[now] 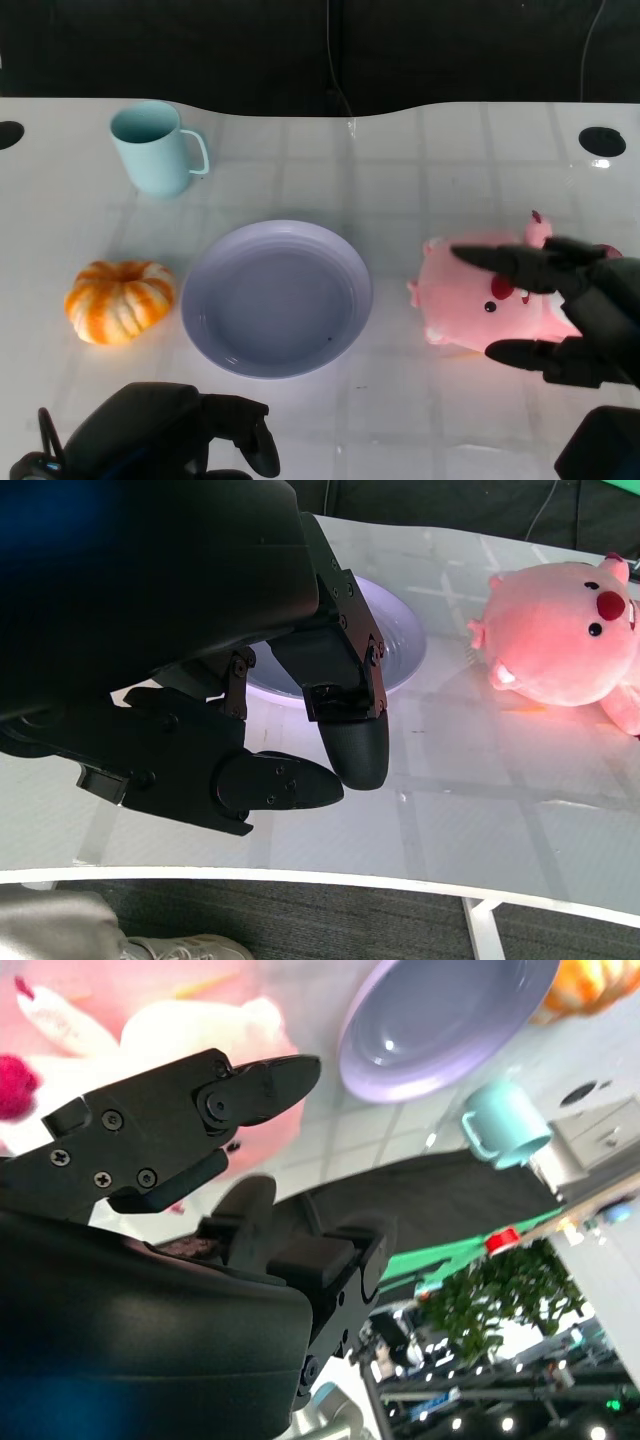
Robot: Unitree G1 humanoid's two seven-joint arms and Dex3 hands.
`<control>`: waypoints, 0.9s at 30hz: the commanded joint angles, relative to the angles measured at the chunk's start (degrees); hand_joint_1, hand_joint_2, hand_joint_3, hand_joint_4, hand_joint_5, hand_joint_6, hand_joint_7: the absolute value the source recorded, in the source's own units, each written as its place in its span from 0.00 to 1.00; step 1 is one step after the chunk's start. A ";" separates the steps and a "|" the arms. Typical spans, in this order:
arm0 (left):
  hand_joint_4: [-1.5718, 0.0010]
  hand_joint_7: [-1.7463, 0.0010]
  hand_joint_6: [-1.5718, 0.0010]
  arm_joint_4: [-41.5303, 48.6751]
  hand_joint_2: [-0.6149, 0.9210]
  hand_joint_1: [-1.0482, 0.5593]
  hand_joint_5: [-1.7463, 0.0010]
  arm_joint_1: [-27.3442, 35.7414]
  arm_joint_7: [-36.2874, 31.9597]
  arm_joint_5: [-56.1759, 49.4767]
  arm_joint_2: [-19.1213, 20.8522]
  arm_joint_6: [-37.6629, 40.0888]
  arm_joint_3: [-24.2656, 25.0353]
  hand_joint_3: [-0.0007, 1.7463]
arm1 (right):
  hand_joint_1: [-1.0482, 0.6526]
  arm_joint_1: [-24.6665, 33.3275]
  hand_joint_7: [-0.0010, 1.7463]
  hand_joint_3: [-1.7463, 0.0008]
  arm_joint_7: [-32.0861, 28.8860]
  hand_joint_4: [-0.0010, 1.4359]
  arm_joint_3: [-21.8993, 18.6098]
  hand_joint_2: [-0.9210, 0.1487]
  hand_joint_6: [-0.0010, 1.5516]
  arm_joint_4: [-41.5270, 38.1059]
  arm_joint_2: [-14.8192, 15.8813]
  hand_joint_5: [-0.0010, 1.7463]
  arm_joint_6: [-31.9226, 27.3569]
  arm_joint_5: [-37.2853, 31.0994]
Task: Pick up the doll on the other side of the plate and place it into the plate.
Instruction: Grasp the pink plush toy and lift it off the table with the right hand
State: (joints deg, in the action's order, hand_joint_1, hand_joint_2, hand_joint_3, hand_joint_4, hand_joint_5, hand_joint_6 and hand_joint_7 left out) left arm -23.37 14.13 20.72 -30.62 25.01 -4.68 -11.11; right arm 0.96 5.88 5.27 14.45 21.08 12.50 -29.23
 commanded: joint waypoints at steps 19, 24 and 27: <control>0.56 0.52 0.50 -0.26 1.00 0.47 0.20 -0.75 -0.03 -0.51 -0.06 0.64 -0.68 0.19 | 0.24 -5.71 0.02 1.00 17.48 0.05 0.78 0.10 0.11 6.73 7.64 0.29 -23.16 -13.97; 0.55 0.52 0.49 0.40 1.00 0.47 0.22 -0.86 -0.45 0.02 -0.10 -0.11 -0.65 0.19 | 0.23 -8.19 0.02 1.00 17.84 0.08 2.47 0.10 0.13 1.58 8.10 0.26 -23.20 -14.27; 0.55 0.52 0.49 0.46 1.00 0.47 0.24 -0.94 -0.40 -0.28 -0.12 -0.04 -0.83 0.19 | 0.23 -9.91 0.01 1.00 18.25 0.10 3.91 0.10 0.14 -1.92 8.62 0.23 -23.22 -14.96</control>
State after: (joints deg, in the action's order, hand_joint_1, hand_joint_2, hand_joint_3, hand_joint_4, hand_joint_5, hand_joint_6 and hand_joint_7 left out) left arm -23.27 13.54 20.72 -30.91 24.42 -4.54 -11.89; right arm -7.83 23.67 8.73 13.88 28.36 -10.46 -43.98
